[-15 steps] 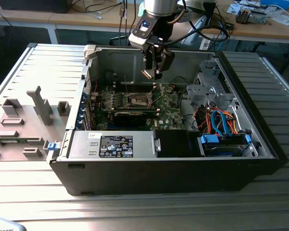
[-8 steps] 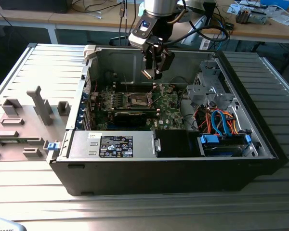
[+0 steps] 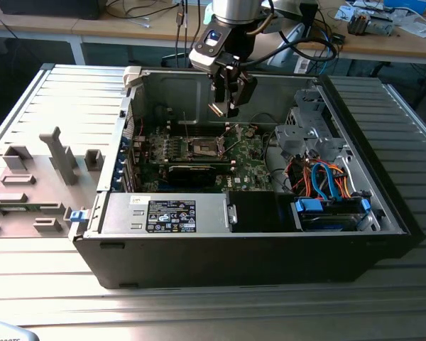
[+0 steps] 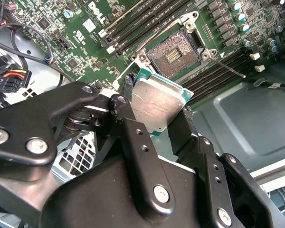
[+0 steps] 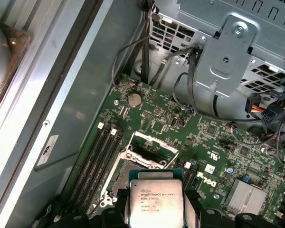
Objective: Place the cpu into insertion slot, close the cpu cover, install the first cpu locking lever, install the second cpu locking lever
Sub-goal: 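Place the cpu into insertion slot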
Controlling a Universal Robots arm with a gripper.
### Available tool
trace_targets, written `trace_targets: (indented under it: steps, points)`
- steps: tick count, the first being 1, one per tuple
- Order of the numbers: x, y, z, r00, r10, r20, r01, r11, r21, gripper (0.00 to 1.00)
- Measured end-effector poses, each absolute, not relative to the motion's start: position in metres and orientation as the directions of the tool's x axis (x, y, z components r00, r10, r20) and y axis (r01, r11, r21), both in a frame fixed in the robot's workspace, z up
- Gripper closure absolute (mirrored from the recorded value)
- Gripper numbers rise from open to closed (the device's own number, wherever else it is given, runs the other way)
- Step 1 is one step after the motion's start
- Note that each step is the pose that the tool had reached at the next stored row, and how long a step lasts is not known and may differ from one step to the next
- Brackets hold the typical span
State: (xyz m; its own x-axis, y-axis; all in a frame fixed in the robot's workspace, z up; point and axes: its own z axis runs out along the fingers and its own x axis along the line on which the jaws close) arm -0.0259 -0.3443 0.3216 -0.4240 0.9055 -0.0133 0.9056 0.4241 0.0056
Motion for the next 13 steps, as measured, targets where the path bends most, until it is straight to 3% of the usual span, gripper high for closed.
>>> trace_targets:
  steps: [13]
  points:
    - [-0.0259,-0.3443,0.3216,-0.399,0.917,-0.014,0.917,0.399,0.005,0.46]
